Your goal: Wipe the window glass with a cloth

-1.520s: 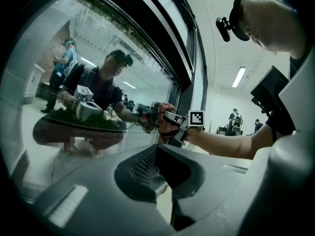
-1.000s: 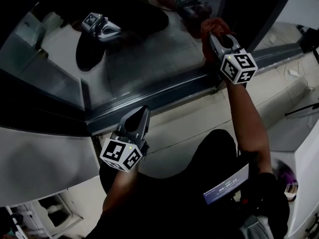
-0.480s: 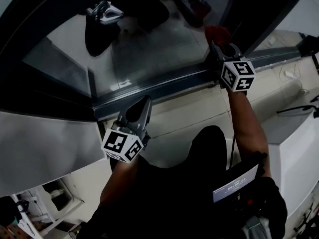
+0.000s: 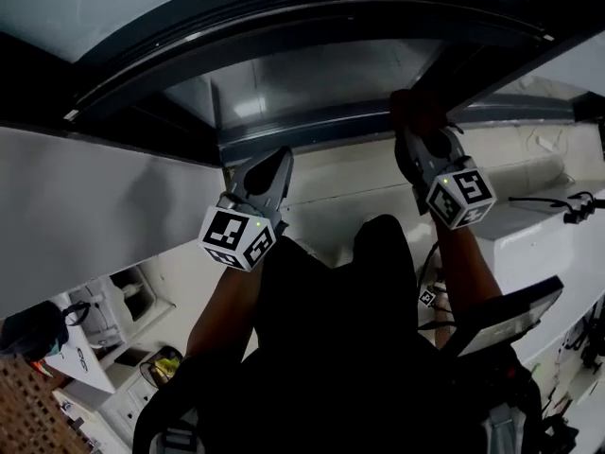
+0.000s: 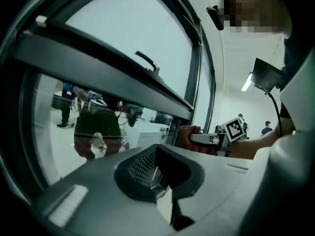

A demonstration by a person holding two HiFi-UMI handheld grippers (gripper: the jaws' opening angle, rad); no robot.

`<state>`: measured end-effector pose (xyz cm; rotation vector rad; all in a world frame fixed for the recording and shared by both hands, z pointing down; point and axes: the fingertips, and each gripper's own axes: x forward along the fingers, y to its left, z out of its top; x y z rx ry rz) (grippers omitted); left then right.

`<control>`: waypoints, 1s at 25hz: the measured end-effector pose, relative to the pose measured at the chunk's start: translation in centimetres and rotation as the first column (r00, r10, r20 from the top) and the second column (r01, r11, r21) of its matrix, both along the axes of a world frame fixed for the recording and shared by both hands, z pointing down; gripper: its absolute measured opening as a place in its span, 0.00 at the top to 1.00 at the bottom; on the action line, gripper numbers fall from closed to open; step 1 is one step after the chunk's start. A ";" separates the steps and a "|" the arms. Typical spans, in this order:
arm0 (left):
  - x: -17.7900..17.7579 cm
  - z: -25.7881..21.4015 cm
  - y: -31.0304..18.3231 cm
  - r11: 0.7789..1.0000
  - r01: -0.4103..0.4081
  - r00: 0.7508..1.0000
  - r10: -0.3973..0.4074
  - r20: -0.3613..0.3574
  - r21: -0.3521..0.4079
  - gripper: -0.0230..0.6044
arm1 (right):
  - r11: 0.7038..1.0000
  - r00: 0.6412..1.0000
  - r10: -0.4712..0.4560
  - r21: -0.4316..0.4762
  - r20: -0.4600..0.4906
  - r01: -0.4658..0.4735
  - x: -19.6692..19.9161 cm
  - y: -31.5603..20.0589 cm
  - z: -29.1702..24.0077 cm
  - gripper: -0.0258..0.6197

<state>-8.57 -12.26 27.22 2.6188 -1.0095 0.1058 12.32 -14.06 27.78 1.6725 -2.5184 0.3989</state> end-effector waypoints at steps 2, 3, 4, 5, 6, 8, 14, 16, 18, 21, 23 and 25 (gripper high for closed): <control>-1.7 -4.2 0.9 1.000 0.017 1.000 -0.017 -0.011 -0.010 0.94 | 1.000 0.999 -0.021 -0.013 0.026 0.021 -2.4 2.5 -4.5 0.90; -2.3 -6.2 1.4 1.000 0.016 1.000 -0.016 -0.015 -0.008 0.94 | 1.000 0.999 -0.026 -0.014 0.033 0.027 -3.3 3.7 -6.8 0.90; -2.8 -8.2 2.0 1.000 0.007 1.000 -0.007 -0.015 -0.003 0.94 | 1.000 0.999 -0.028 -0.012 0.037 0.028 -4.1 4.8 -9.0 0.90; -3.1 -10.0 2.8 1.000 -0.007 1.000 0.007 -0.011 0.001 0.94 | 1.000 0.999 -0.027 -0.007 0.039 0.028 -4.7 5.8 -11.1 0.90; -3.3 -11.5 3.6 1.000 -0.022 1.000 0.022 -0.006 0.005 0.94 | 1.000 0.999 -0.025 -0.001 0.041 0.025 -5.3 6.7 -13.0 0.90; -3.6 -13.7 4.8 0.999 -0.044 0.999 0.044 -0.001 0.006 0.94 | 1.000 0.999 -0.020 0.012 0.050 0.020 -6.0 8.3 -16.2 0.90; -4.0 -17.2 7.2 0.998 -0.037 0.999 0.038 -0.017 0.042 0.94 | 0.999 0.996 -0.032 0.040 0.084 0.029 -7.6 12.0 -19.8 0.90; -3.6 -18.1 8.4 0.998 -0.029 1.000 0.030 -0.011 0.056 0.94 | 0.998 0.994 -0.046 0.044 0.100 0.041 -7.8 13.2 -20.3 0.90; -3.2 -18.7 10.2 0.998 -0.023 1.000 0.024 -0.007 0.054 0.94 | 0.997 0.993 -0.063 0.051 0.098 0.059 -7.8 15.1 -20.8 0.90; -3.2 -19.0 13.6 0.999 0.001 1.000 0.000 -0.007 0.048 0.94 | 0.995 0.991 -0.091 0.059 0.094 0.086 -7.9 18.6 -21.5 0.90; -3.8 -19.0 16.0 0.998 0.036 0.999 -0.036 0.006 0.047 0.94 | 0.991 0.989 -0.121 0.065 0.091 0.115 -8.4 20.9 -21.6 0.90; -4.2 -18.9 18.8 0.997 0.071 0.997 -0.072 0.011 0.036 0.94 | 0.986 0.984 -0.158 0.070 0.081 0.153 -9.0 23.4 -21.3 0.90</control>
